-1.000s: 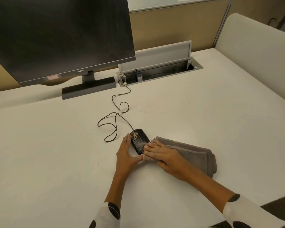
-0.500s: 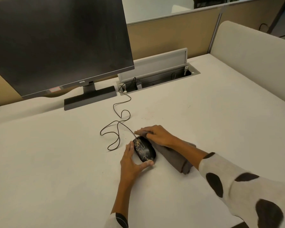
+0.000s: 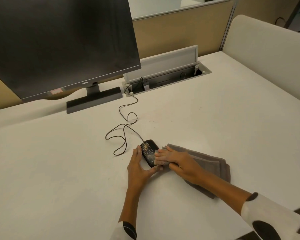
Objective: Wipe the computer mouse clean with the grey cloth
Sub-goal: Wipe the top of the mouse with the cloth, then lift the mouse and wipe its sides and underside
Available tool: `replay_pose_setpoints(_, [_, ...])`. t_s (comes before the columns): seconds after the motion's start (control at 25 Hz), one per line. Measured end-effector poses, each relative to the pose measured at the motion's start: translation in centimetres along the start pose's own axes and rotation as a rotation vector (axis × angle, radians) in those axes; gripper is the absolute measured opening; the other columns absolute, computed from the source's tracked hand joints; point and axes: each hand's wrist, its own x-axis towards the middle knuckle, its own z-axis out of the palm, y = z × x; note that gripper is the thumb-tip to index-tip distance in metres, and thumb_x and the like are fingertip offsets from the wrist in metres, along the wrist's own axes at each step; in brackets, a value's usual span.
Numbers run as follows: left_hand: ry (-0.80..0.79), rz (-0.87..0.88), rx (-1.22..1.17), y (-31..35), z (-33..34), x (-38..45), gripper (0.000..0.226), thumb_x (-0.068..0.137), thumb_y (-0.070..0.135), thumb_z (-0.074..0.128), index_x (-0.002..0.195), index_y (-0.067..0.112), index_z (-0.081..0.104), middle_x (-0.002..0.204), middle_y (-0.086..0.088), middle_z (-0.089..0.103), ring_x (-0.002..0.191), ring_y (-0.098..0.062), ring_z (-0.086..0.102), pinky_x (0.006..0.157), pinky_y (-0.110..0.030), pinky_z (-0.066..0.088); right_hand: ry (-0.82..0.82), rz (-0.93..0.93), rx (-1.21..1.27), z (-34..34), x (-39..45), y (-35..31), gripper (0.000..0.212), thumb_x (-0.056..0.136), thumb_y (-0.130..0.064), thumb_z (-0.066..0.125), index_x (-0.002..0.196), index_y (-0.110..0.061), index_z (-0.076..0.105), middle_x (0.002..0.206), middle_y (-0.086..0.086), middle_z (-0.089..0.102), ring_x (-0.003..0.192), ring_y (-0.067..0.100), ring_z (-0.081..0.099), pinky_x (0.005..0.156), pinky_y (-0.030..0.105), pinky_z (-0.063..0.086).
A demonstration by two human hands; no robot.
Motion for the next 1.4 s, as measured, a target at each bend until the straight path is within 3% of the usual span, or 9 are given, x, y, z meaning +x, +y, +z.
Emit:
replay_pose_setpoints(0.24, [0.015, 0.022, 0.048, -0.1, 0.2, 0.0, 0.098, 0.066, 0.027, 0.081, 0.143, 0.013, 0.021, 0.153, -0.006, 0.025, 0.142, -0.016, 0.016, 0.114, -0.030, 0.017, 0.027, 0.008, 0.061, 0.7, -2.3, -0.5, 0.050, 0.081, 0.016, 0.045, 0.118, -0.012, 0.063, 0.126, 0.003, 0.062, 0.128, 0.009, 0.046, 0.116, 0.028, 0.023])
replay_pose_setpoints(0.52, [-0.064, 0.000, -0.025, 1.1, -0.4, -0.9, 0.129, 0.045, 0.047, 0.086, 0.144, 0.028, 0.006, 0.154, 0.003, 0.018, 0.140, -0.013, 0.018, 0.113, -0.035, 0.020, 0.373, 0.311, 0.378, -2.7, -1.5, 0.8, 0.047, 0.090, 0.010, 0.041, 0.119, -0.021, 0.060, 0.123, -0.003, 0.063, 0.118, 0.008, 0.054, 0.105, 0.026, 0.041])
replay_pose_setpoints(0.88, [-0.531, 0.366, 0.912, 3.5, -4.4, 5.9, 0.100, 0.067, 0.021, 0.079, 0.140, 0.044, 0.016, 0.157, 0.007, -0.004, 0.144, -0.021, -0.011, 0.114, -0.056, 0.010, 0.443, 0.322, 0.246, -2.0, -1.9, 0.6, 0.038, 0.092, -0.004, 0.047, 0.125, -0.022, 0.054, 0.109, -0.007, 0.066, 0.090, 0.012, 0.065, 0.081, 0.036, 0.054])
replay_pose_setpoints(1.0, [-0.641, 0.413, 1.005, 4.2, -3.0, 7.2, 0.092, 0.063, 0.026, 0.080, 0.137, 0.042, 0.028, 0.157, 0.005, 0.001, 0.144, -0.021, -0.010, 0.113, -0.057, 0.011, 0.267, 0.242, -0.087, -1.3, -2.5, 0.4, 0.042, 0.089, -0.024, 0.060, 0.129, -0.023, 0.048, 0.131, -0.004, 0.055, 0.117, 0.004, 0.049, 0.106, 0.030, 0.037])
replay_pose_setpoints(1.08, [-0.646, 0.400, 0.993, 4.2, -2.6, 7.7, 0.088, 0.059, 0.033, 0.081, 0.134, 0.041, 0.035, 0.157, 0.005, 0.008, 0.144, -0.021, -0.008, 0.112, -0.057, 0.013, 0.174, 0.205, -0.261, -0.6, -2.7, 0.8, 0.052, 0.084, -0.028, 0.066, 0.131, -0.024, 0.045, 0.140, -0.004, 0.047, 0.131, 0.011, 0.036, 0.114, 0.029, 0.019])
replay_pose_setpoints(1.16, [-0.614, 0.362, 0.922, 3.6, -2.8, 7.7, 0.088, 0.056, 0.038, 0.082, 0.132, 0.038, 0.038, 0.154, 0.004, 0.017, 0.144, -0.020, -0.004, 0.112, -0.056, 0.011, 0.220, 0.232, -0.170, -0.9, -2.4, 1.0, 0.049, 0.085, -0.018, 0.065, 0.130, -0.024, 0.046, 0.134, -0.002, 0.053, 0.125, 0.014, 0.045, 0.112, 0.029, 0.028])
replay_pose_setpoints(1.24, [-0.564, 0.316, 0.840, 2.8, -3.1, 7.3, 0.089, 0.052, 0.041, 0.083, 0.130, 0.034, 0.040, 0.147, 0.005, 0.030, 0.143, -0.021, 0.006, 0.113, -0.055, 0.011, 0.303, 0.303, 0.037, -2.0, -1.7, 1.1, 0.045, 0.086, -0.010, 0.063, 0.127, -0.021, 0.050, 0.120, 0.000, 0.063, 0.106, 0.015, 0.059, 0.095, 0.018, 0.045])
replay_pose_setpoints(1.32, [-0.498, 0.279, 0.775, 2.3, -3.3, 6.7, 0.089, 0.047, 0.048, 0.082, 0.127, 0.032, 0.045, 0.134, 0.007, 0.040, 0.134, -0.021, 0.029, 0.112, -0.054, 0.016, 0.331, 0.335, 0.152, -3.4, -0.9, 1.5, 0.037, 0.085, -0.006, 0.063, 0.119, -0.017, 0.058, 0.108, -0.003, 0.067, 0.096, 0.012, 0.062, 0.080, 0.003, 0.043])
replay_pose_setpoints(1.4, [-0.427, 0.265, 0.738, 2.2, -3.0, 6.2, 0.090, 0.045, 0.054, 0.080, 0.125, 0.030, 0.047, 0.124, 0.007, 0.046, 0.117, -0.018, 0.044, 0.110, -0.050, 0.024, 0.309, 0.331, 0.170, -4.7, 0.0, 1.5, 0.024, 0.085, -0.008, 0.063, 0.107, -0.017, 0.060, 0.095, -0.001, 0.068, 0.082, 0.013, 0.062, 0.071, 0.011, 0.046])
